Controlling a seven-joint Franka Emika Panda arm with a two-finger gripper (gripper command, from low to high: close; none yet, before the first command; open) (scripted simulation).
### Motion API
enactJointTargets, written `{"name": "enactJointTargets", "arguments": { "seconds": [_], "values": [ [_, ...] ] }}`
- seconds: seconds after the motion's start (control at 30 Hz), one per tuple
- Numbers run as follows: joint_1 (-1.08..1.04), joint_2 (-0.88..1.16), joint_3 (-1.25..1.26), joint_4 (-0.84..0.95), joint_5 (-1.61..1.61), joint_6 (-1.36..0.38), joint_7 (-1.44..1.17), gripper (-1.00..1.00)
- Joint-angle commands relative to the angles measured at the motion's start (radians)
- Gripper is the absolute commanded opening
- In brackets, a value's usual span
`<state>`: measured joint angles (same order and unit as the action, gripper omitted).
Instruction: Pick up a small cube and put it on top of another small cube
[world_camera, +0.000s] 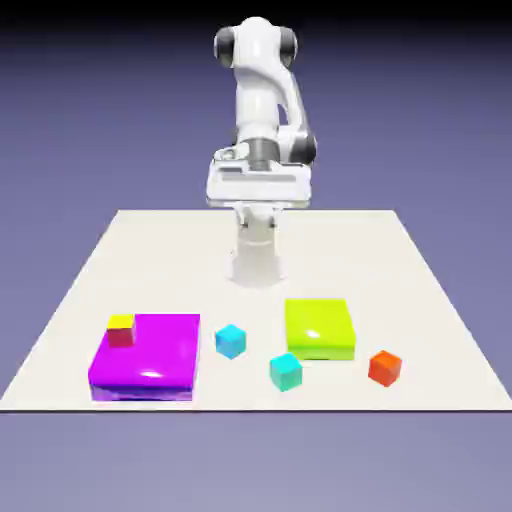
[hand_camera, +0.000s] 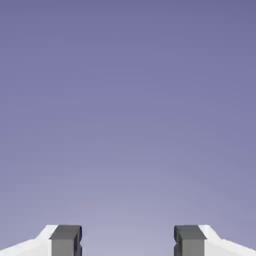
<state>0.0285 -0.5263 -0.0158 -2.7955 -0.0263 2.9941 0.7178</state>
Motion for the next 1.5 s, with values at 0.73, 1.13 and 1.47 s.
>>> {"name": "enactJointTargets", "arguments": {
  "seconds": [0.73,1.13,1.47],
  "values": [
    [0.246,0.833,-0.275,0.219,-0.464,-0.543,-0.341,0.0],
    [0.304,0.719,-0.153,0.349,-0.487,-0.738,-0.501,-1.0],
    [0.327,0.868,-0.073,0.467,-0.647,-0.647,-0.589,1.0]
  ]
}}
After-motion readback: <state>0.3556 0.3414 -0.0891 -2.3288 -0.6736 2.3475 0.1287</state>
